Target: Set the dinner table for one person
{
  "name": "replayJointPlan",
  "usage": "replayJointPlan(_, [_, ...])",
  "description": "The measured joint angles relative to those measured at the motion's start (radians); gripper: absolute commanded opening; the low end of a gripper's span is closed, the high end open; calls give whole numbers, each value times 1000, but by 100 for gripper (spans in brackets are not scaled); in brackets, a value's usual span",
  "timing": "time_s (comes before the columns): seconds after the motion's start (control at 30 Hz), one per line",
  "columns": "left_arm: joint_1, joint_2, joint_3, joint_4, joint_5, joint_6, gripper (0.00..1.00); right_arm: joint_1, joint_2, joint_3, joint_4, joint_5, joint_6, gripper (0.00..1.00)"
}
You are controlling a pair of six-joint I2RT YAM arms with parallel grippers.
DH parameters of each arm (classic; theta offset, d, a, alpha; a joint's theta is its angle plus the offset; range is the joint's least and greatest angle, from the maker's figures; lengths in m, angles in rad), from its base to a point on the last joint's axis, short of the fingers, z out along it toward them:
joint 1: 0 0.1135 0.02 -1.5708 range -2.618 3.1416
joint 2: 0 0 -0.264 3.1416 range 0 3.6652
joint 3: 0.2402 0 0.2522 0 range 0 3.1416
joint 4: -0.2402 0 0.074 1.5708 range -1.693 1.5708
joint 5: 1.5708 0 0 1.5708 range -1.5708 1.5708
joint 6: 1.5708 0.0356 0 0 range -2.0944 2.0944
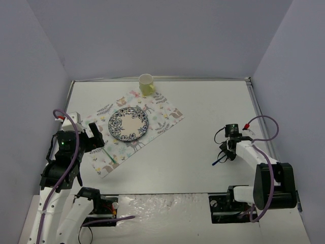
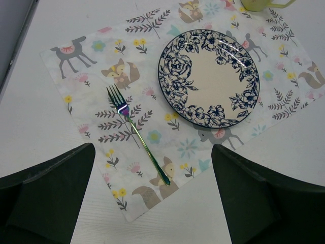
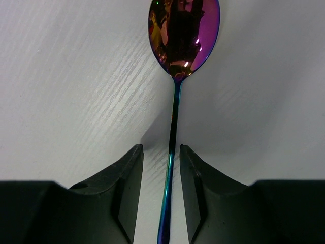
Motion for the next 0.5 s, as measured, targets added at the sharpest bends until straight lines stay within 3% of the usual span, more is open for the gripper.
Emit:
replayJointPlan(0.27, [0,0,0,0,0,6,97,19,20,19,-27,4,20,12])
replayJointPlan(0.33, [0,0,0,0,0,7,97,21,28,27,-37,2,25,2])
replayJointPlan(0.5, [0,0,0,-2,-1,12,97,27,44,40,-45,-3,30,0])
